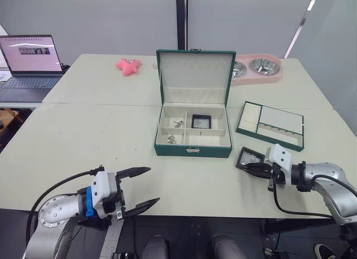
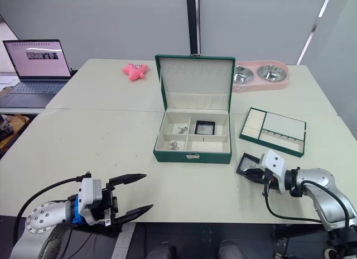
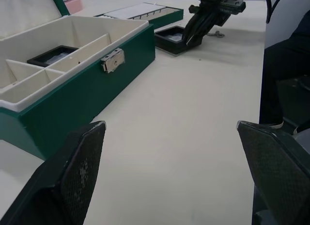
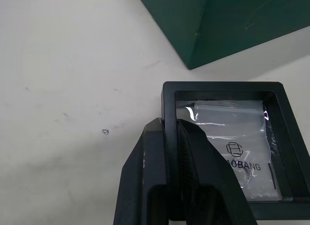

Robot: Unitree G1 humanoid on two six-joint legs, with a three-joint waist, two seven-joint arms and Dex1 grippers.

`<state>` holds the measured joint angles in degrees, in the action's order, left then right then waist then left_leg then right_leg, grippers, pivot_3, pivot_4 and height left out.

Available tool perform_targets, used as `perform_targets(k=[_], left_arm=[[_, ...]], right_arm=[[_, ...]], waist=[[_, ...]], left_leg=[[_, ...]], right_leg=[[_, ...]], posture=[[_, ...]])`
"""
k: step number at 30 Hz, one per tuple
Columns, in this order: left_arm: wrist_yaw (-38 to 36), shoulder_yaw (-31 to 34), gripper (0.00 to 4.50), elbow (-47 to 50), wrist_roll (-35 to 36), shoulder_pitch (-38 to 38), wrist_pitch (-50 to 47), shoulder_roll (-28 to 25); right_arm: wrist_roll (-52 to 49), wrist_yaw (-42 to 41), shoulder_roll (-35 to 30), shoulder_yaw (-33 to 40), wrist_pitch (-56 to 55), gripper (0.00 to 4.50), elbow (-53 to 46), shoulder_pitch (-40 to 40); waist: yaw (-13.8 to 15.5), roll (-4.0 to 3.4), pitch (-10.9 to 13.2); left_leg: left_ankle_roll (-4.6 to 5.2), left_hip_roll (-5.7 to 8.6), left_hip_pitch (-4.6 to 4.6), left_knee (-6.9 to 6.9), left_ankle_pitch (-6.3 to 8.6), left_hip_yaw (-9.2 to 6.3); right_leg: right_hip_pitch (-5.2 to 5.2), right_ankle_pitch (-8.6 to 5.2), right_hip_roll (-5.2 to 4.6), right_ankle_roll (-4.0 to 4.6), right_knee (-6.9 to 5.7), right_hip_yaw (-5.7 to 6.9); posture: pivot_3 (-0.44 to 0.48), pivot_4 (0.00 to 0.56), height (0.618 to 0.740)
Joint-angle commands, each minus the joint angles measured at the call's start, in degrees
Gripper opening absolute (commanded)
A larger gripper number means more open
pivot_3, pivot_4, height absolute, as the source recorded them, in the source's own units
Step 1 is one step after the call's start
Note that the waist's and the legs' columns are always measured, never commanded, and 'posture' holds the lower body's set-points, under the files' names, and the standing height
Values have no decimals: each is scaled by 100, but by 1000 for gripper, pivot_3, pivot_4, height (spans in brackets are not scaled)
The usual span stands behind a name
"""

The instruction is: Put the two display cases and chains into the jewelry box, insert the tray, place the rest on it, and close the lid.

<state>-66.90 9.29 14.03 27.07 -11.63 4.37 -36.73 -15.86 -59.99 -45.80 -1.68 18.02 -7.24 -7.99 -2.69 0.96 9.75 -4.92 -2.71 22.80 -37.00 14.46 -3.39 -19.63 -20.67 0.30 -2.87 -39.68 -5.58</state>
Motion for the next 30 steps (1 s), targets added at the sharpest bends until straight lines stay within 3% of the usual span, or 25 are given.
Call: perform_targets(k=[1, 9, 16, 25, 30], left_arm=[[61, 20, 4500, 116, 85, 6, 54, 29], [385, 110, 4500, 272, 178, -48, -77, 130], [737, 161, 4500, 502, 205, -259, -135, 233], [1440, 294, 4500, 887, 252, -521, -279, 525], [1745, 395, 4500, 1107, 239, -722, -333, 621]], right_arm=[[-270, -184, -266, 288, 239, 14, -382, -119], [-797, -517, -845, 631, 1015, 14, -513, -738], [-932, -753, -767, 389, 1170, 14, -239, -1770], [-334, -1179, 204, -1068, 1195, 14, 811, -3633], [32, -1322, 769, -1523, 1036, 14, 1522, -4245]], waist=[[0, -1, 1], [-6, -2, 2], [-17, -3, 4], [-80, -7, 9], [-38, -5, 12]], left_leg=[[0, 0, 0, 0, 0, 0], [0, 0, 0, 0, 0, -1], [0, -1, 0, 1, 0, -2], [0, -4, 0, 1, 0, 3], [0, -1, 7, 0, 0, 0]], right_leg=[[0, 0, 0, 0, 0, 0], [0, 0, 0, 0, 0, 1], [0, 0, 0, 0, 1, 2], [-9, 1, -1, 1, -6, -3], [-15, 1, -8, 1, -8, 3]], posture=[[0, 150, 740], [0, 150, 740], [0, 150, 740], [0, 150, 740], [0, 150, 740]])
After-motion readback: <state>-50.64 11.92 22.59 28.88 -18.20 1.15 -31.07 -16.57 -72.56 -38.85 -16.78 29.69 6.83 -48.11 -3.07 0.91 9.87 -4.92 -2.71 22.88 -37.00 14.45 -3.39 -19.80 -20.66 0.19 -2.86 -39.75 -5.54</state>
